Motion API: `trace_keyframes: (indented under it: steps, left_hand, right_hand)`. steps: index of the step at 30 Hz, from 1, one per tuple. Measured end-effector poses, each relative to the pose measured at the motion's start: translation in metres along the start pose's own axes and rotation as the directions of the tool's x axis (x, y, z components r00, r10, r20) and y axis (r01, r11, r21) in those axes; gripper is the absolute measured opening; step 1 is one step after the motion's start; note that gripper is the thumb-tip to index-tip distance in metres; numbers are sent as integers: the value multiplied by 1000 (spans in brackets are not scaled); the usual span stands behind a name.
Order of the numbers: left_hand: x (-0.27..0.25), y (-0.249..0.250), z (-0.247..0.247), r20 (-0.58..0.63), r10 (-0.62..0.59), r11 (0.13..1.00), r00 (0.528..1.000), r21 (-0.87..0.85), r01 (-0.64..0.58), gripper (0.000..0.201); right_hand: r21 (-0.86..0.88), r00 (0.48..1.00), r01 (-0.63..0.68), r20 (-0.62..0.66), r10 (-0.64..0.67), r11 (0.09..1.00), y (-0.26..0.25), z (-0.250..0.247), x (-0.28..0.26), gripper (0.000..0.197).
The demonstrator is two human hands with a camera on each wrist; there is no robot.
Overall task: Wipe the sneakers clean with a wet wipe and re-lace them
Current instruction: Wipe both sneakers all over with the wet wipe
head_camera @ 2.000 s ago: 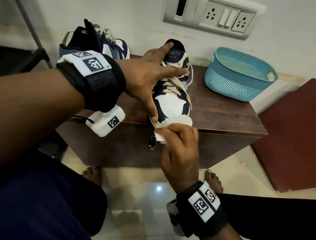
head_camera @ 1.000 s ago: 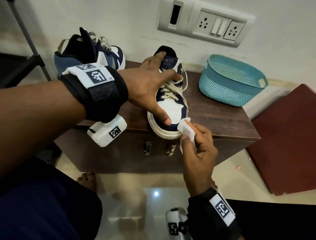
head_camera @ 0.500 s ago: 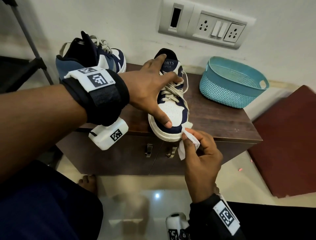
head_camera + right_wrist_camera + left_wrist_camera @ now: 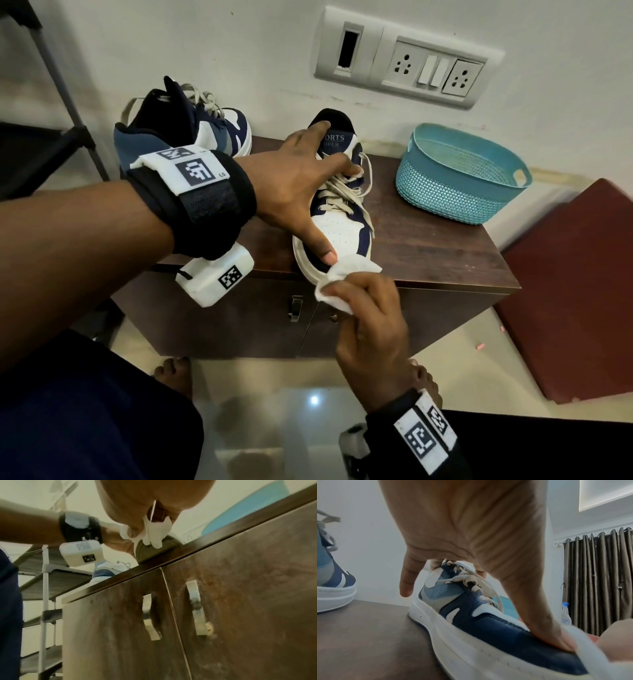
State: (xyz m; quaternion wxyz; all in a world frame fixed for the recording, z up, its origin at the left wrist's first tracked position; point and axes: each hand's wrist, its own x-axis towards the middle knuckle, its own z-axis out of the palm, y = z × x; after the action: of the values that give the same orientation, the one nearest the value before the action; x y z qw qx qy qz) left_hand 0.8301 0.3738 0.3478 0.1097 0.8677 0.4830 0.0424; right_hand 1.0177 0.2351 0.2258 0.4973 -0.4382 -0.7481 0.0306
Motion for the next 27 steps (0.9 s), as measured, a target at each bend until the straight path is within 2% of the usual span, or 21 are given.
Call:
trace_keyframes:
  steps: [1,2,4,5,6,8,9,10,11,14,18,21,22,23,26,27]
  left_hand:
    - [0,0,1,1,1,1000,1000,0,-1,133]
    - [0,1,1,0,3,1000,1000,-2,-3,133]
    - [0,1,1,-2,4,1000,1000,-13,-4,132]
    - [-1,0,0,0,4,1000,1000,-17,-4,132]
    - [-1,0,0,4,4,1000,1000,-22,-4,132]
    - [-1,0,0,8,4,1000,1000,-26,-4,132]
    - [-1,0,0,9,5,1000,1000,-26,-5,132]
    - [0,0,0,8,6,1000,1000,-26,-6,132]
    - [-1,1,0,7,6,1000,1000,-27,-6,132]
    - [0,2,0,10,3,1000,1000,-27,-3,131]
    - [-1,2,-1,12,-4,1000,1000,-18,4,132]
    - [0,2,0,8,-2,1000,1000,-13,2,133]
    - [0,1,0,7,0,1000,1000,-13,0,133]
    - [0,1,1,6,3,1000,1000,-14,-2,133]
    - [1,0,2,2,9,1000,1000,-14,-9,132]
    - [1,0,2,1,12,1000,1000,-15,-12,132]
  right_hand:
    - [-9,999,23,34,-23,1000,0,0,1,36]
    - [8,1000,-11,26,11,1000,5,-1,3,35]
    - [89,973,-197,-104,206,976,17,-6,9,32]
    - [162,913,-327,-201,356,931,24,-10,13,29]
    - [255,818,-436,-286,499,863,32,-17,16,23]
    - [411,632,-526,-397,665,745,45,-30,23,7]
    - [441,588,-529,-426,688,725,47,-36,26,4]
    - [450,584,-516,-438,683,729,47,-40,28,3]
    - [451,609,-489,-437,662,747,44,-41,29,3]
    - [427,749,-428,-326,577,797,32,-27,26,4]
    - [404,850,-423,-133,509,811,9,-1,17,6]
    - [267,964,-242,-44,263,933,-6,3,11,7]
    - [241,979,-190,-21,200,952,-4,1,10,7]
    - [235,980,-190,-15,199,953,3,-1,11,8]
    - [265,912,-369,-83,403,891,17,-4,17,17]
    - [270,913,-366,-81,400,891,14,-4,19,19]
